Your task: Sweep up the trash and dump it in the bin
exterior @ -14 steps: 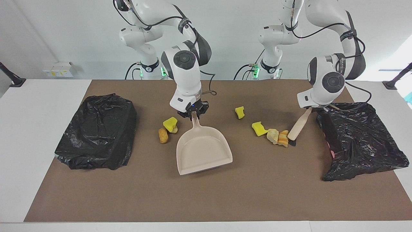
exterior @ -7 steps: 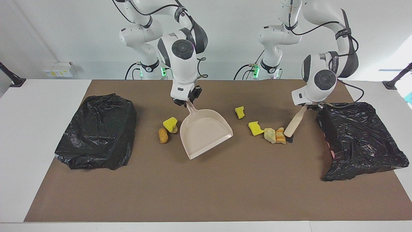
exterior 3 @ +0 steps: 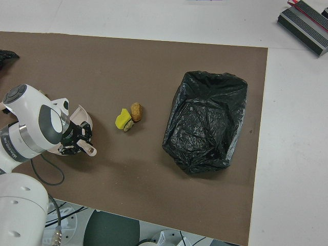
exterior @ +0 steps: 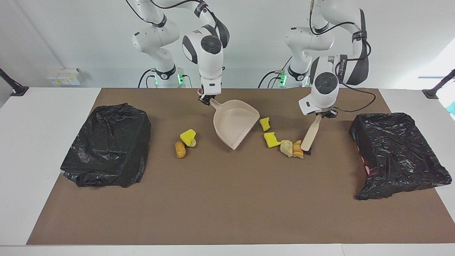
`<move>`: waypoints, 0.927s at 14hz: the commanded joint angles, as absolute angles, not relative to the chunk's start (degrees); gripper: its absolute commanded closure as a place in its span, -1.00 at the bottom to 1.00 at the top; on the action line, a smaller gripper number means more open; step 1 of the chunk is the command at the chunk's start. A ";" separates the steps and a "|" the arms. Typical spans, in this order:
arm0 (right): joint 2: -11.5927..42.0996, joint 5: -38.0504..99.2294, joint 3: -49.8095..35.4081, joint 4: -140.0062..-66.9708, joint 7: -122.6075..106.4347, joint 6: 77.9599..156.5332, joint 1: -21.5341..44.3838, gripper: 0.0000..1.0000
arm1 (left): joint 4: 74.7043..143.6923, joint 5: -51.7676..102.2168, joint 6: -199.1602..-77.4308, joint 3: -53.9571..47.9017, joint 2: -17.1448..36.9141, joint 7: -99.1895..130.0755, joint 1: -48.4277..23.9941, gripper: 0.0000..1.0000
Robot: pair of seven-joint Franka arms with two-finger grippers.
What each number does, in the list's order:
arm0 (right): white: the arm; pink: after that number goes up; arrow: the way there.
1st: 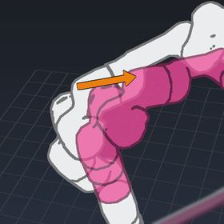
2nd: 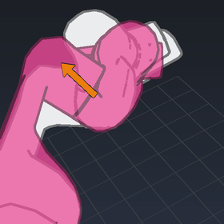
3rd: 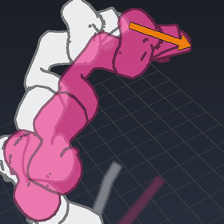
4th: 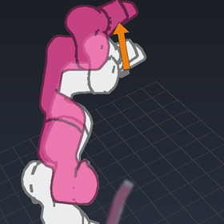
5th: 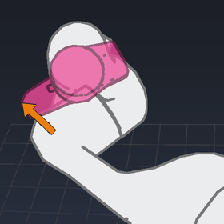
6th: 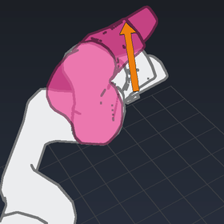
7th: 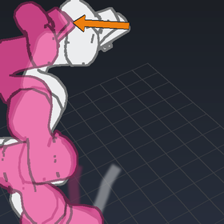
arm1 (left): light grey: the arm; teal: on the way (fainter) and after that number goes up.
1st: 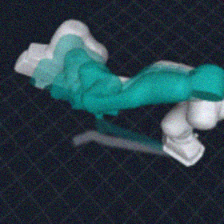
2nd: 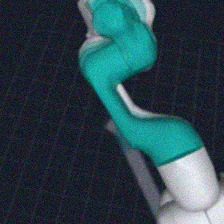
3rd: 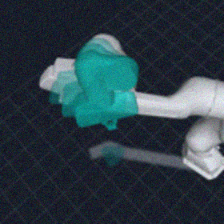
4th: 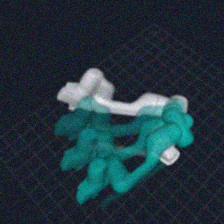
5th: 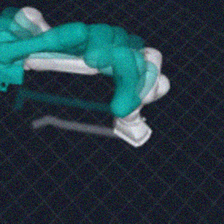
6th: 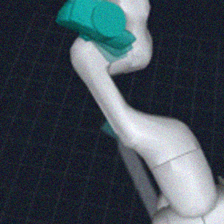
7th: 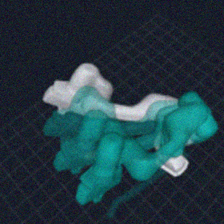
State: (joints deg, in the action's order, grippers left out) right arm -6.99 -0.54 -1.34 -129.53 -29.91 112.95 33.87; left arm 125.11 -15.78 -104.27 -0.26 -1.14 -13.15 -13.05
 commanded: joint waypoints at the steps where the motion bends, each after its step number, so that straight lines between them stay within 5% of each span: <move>1: -8.17 -1.41 -1.58 -130.96 -32.87 114.70 33.05 1.00 | 125.06 -11.44 -112.02 -0.09 -0.44 -12.83 -9.50 1.00; 13: 0.60 -2.81 -1.67 -130.34 -29.89 127.51 33.84 1.00 | 132.45 -5.10 -121.99 -0.35 0.35 -0.70 -14.50 1.00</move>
